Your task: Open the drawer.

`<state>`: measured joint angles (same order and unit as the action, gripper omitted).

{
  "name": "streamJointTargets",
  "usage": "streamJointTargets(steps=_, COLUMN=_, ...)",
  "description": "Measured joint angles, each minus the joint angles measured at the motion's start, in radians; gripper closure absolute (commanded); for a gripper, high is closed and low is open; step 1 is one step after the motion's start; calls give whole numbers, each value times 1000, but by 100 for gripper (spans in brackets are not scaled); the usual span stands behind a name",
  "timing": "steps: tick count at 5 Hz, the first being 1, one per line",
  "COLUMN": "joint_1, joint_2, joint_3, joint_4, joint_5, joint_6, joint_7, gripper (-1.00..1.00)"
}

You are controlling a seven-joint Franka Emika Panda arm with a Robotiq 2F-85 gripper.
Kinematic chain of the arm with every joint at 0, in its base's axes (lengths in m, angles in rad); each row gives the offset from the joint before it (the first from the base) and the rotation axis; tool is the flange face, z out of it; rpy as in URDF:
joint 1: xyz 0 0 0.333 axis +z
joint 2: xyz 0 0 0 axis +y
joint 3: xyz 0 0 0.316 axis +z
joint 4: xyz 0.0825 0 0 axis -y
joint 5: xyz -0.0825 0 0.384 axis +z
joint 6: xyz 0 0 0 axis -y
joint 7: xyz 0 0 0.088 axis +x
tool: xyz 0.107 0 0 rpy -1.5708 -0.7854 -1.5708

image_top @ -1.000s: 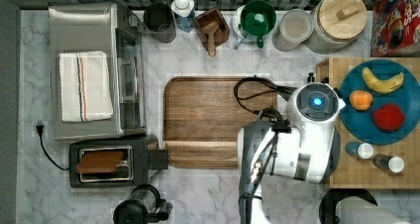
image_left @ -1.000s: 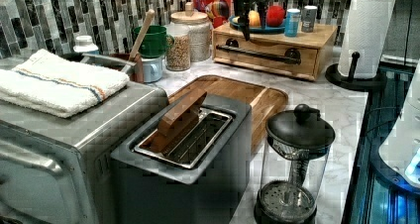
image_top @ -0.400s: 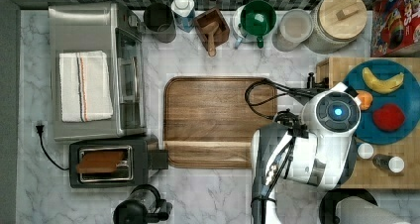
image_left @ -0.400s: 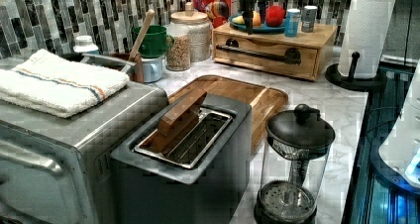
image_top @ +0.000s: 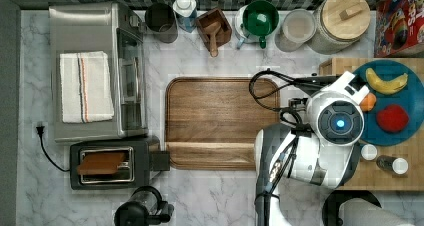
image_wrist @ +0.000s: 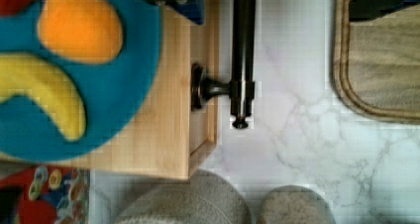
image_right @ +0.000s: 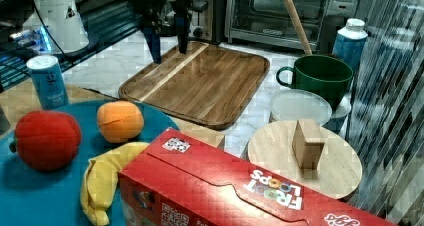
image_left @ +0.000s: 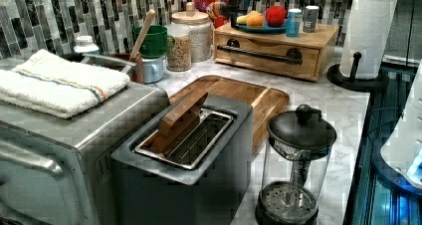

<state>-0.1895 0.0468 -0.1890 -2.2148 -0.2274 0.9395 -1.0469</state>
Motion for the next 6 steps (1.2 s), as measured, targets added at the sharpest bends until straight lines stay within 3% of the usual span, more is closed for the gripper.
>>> streamJointTargets(steps=3, joint_1=-10, joint_2=125, joint_3=-38, joint_4=-10, joint_5=-11, joint_6=53, joint_7=-22, gripper=-100)
streamJointTargets(steps=6, joint_1=-24, joint_2=157, joint_3=-42, joint_4=-104, joint_5=-33, joint_6=70, joint_7=-19, gripper=-100)
